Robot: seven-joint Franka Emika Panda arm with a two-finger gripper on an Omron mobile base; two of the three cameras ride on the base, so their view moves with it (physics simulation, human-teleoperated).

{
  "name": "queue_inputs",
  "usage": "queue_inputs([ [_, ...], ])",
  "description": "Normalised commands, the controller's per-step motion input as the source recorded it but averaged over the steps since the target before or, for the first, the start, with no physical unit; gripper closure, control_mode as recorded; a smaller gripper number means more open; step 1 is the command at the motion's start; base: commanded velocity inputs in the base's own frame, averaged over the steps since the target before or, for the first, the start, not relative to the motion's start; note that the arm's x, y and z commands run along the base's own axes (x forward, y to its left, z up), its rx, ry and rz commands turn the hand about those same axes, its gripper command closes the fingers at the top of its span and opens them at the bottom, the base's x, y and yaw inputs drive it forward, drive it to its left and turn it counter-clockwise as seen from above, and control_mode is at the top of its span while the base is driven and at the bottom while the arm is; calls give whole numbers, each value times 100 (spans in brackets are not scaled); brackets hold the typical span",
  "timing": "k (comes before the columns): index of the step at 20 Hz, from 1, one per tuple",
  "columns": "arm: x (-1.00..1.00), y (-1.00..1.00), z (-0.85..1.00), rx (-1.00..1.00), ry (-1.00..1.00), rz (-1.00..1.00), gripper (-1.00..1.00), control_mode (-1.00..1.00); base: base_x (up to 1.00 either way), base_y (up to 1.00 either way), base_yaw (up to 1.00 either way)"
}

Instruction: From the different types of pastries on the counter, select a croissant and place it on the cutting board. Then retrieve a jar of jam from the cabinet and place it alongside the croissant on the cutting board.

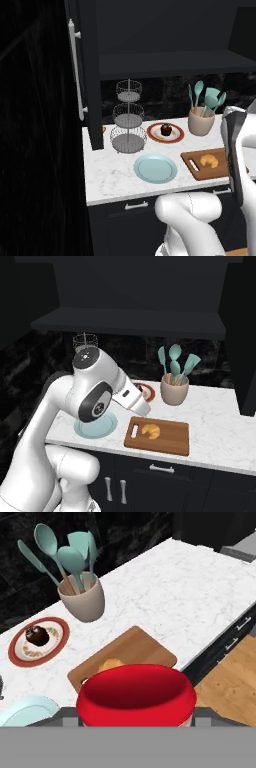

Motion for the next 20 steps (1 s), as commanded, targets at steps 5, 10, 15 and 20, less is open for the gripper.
queue_inputs([
  [5, 43, -9, -38, -4, -9, 0, 100, -100, 0, 0, 0],
  [10, 22, -17, -26, -7, -12, 0, 100, -100, 0, 0, 0],
  [15, 1, -42, -14, 0, 0, 0, 100, -100, 0, 0, 0],
  [20, 3, -41, 0, 7, 29, 0, 100, -100, 0, 0, 0],
])
